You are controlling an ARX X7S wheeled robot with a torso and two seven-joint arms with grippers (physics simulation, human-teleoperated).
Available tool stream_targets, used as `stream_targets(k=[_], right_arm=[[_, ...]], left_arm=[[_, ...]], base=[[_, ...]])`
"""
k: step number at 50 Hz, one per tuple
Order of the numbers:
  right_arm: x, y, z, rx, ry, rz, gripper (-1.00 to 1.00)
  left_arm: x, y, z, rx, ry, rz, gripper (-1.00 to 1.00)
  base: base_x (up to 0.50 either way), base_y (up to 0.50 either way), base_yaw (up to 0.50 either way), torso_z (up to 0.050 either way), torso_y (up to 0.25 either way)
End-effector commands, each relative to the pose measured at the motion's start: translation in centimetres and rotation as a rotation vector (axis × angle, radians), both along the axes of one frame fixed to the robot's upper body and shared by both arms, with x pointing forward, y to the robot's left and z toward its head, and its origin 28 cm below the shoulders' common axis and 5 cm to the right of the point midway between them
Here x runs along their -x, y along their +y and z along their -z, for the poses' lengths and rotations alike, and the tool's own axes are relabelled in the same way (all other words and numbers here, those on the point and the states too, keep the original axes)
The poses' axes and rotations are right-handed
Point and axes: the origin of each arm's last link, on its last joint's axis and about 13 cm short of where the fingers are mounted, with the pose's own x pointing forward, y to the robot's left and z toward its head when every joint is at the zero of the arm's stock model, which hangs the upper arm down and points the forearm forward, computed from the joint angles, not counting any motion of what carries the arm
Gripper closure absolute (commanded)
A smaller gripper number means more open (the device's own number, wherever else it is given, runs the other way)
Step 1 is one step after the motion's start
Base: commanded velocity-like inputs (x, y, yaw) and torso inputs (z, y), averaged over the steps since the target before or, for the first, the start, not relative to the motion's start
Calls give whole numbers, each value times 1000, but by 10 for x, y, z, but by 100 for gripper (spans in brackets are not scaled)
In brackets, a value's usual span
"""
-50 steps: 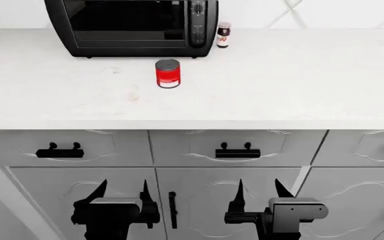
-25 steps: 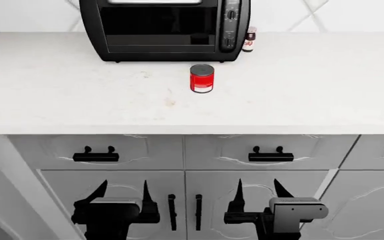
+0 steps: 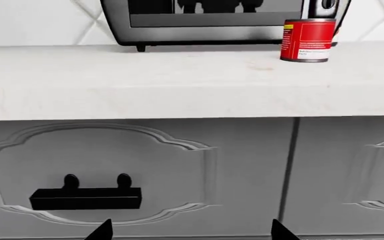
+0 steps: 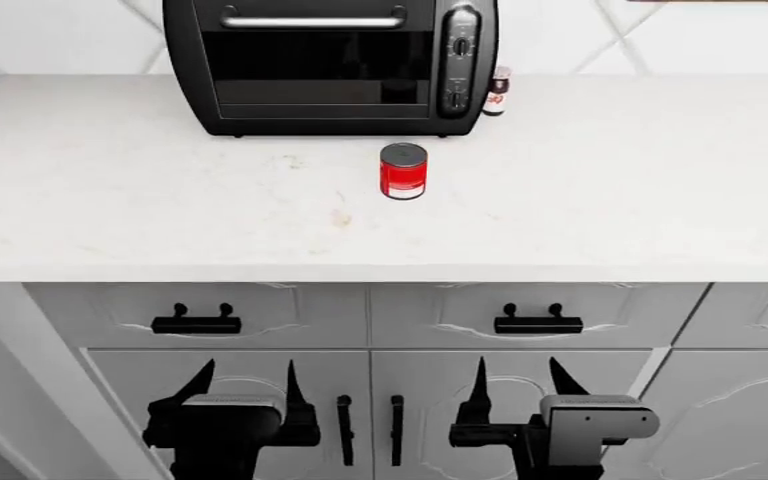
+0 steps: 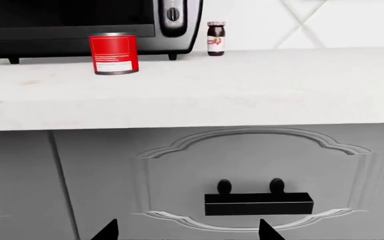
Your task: Pick the canned food and peanut butter from the counter and place them in the cabinets closest to them.
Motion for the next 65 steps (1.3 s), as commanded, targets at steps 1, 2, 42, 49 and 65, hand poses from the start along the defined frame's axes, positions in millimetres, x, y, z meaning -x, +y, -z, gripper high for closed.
stream_targets(k=[1, 2, 42, 49, 65], right_arm=[[-1, 0, 0, 1, 9, 9, -100], [-1, -1, -1, 0, 11, 10, -100], [19, -30, -183, 180, -158, 20, -100], [38, -27, -173, 281, -129, -57, -100], [63, -30, -167, 420, -122, -53, -100]], left_arm=[[-1, 0, 0, -20, 3, -11, -100], [-1, 0, -1, -18, 0, -14, -100], [47, 23, -169, -312, -198, 26, -100], [61, 18, -163, -354, -169, 55, -100], [78, 21, -148, -468, -98, 37, -100]], base=[[0, 0, 0, 50, 0], [0, 0, 0, 50, 0], [0, 0, 0, 3, 0], [0, 0, 0, 0, 0], [0, 0, 0, 0, 0]])
